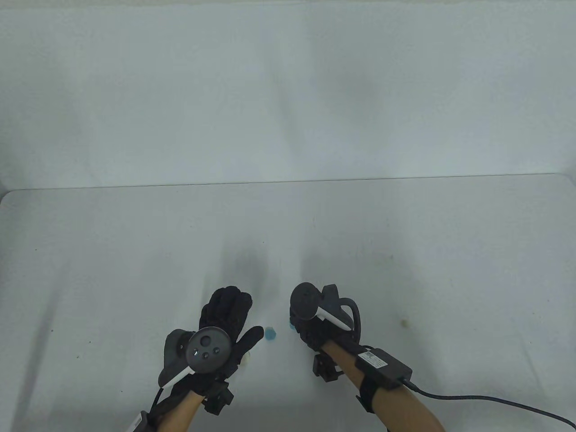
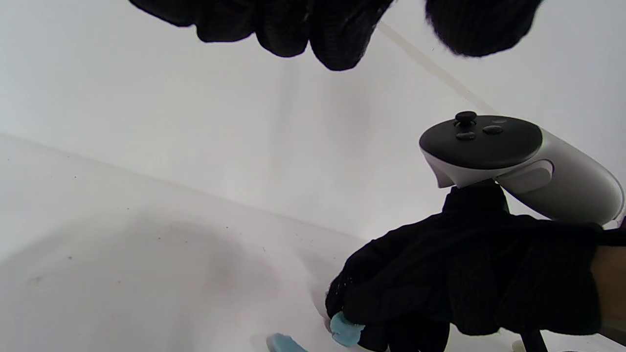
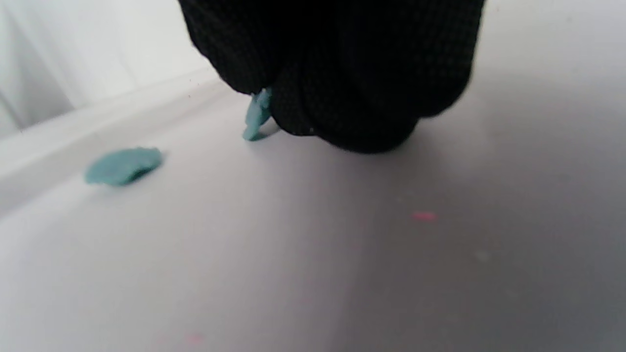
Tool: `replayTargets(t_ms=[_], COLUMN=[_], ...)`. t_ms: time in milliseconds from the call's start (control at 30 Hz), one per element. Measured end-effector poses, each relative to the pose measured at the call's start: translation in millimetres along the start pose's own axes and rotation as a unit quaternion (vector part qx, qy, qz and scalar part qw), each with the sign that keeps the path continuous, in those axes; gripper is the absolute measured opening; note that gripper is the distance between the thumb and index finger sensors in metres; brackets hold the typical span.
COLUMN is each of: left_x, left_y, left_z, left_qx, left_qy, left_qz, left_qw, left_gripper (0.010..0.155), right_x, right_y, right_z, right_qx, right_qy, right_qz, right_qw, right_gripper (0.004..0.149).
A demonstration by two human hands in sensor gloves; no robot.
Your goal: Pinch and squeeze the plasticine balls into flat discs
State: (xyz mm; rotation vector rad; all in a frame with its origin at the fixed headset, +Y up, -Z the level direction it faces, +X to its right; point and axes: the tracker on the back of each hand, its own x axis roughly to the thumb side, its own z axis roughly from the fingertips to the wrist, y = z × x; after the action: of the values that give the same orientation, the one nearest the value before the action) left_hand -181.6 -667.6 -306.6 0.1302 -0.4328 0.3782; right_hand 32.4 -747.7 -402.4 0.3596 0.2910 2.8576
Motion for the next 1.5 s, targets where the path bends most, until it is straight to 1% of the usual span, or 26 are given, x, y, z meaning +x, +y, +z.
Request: replayTargets(t_ms=[167, 267, 367, 500, 600, 700, 800, 867, 933, 1033, 1100, 1200, 1267, 1300, 1367, 1500], left_x=[0.2, 0.2, 0.6, 0.4, 0.6, 0.3, 0.4, 0.4, 1.0, 1.6, 1.8, 2.2, 2.6, 2.7, 2.8, 2.6], left_y=[-0.8, -1.2, -1.5, -1.8, -0.9, -0.9, 0.2, -0.3, -0.3, -0.3, -0.8, -1.0, -1.5, -1.6, -1.3, -1.7], left_z=[-0.1, -0.4, -0.3, -0.5, -0.3, -0.1, 0.4, 0.6, 0.9, 0.9, 1.0, 1.0, 1.1, 1.1, 1.2, 1.2], left_qx=[-0.003, -0.005, -0.007, -0.006, -0.004, -0.003, 0.000, -0.001, -0.002, -0.001, -0.003, -0.004, -0.006, -0.006, -0.006, -0.008], left_qy=[0.000, -0.002, -0.002, -0.002, -0.003, -0.003, -0.004, -0.005, -0.007, -0.011, -0.011, -0.011, -0.011, -0.011, -0.011, -0.009], left_qz=[0.000, 0.005, 0.002, 0.004, 0.004, 0.004, 0.005, 0.006, 0.002, 0.004, 0.001, 0.001, -0.001, -0.002, -0.002, -0.002], left_qw=[1.000, 1.000, 1.000, 1.000, 1.000, 1.000, 1.000, 1.000, 1.000, 1.000, 1.000, 1.000, 1.000, 1.000, 1.000, 1.000], left_gripper=[0.076, 0.076, 0.075, 0.076, 0.076, 0.076, 0.075, 0.076, 0.076, 0.076, 0.075, 0.075, 0.075, 0.076, 0.076, 0.075], right_x=[6.6, 6.7, 6.3, 2.3, -2.8, -8.5, -18.4, -30.2, -43.9, -69.9, -95.1, -123.8, -144.2, -147.4, -163.9, -182.9], right_y=[2.4, 4.7, 4.4, 1.5, -5.1, -21.6, -44.7, -65.9, -82.2, -101.2, -111.4, -116.2, -115.9, -115.4, -109.6, -92.7], right_z=[0.5, 1.5, 1.2, 1.5, 4.3, 13.5, 28.2, 42.0, 53.9, 70.8, 81.5, 91.2, 96.1, 96.6, 99.1, 98.2], right_qx=[-0.010, -0.020, -0.022, -0.009, -0.005, -0.003, -0.023, -0.042, -0.059, -0.083, -0.091, -0.092, -0.090, -0.089, -0.083, -0.059], right_qy=[-0.008, -0.008, -0.007, -0.005, 0.000, -0.018, -0.026, -0.032, -0.028, -0.007, 0.017, 0.053, 0.079, 0.083, 0.107, 0.132], right_qz=[0.058, 0.073, 0.096, 0.075, 0.036, -0.020, -0.072, -0.085, -0.088, -0.081, -0.077, -0.062, -0.033, -0.030, -0.020, -0.007], right_qw=[0.998, 0.997, 0.995, 0.997, 0.999, 1.000, 0.997, 0.995, 0.994, 0.993, 0.993, 0.992, 0.992, 0.992, 0.991, 0.989], right_gripper=[0.038, 0.043, 0.042, 0.043, 0.046, 0.050, 0.053, 0.052, 0.052, 0.052, 0.054, 0.054, 0.053, 0.053, 0.053, 0.053])
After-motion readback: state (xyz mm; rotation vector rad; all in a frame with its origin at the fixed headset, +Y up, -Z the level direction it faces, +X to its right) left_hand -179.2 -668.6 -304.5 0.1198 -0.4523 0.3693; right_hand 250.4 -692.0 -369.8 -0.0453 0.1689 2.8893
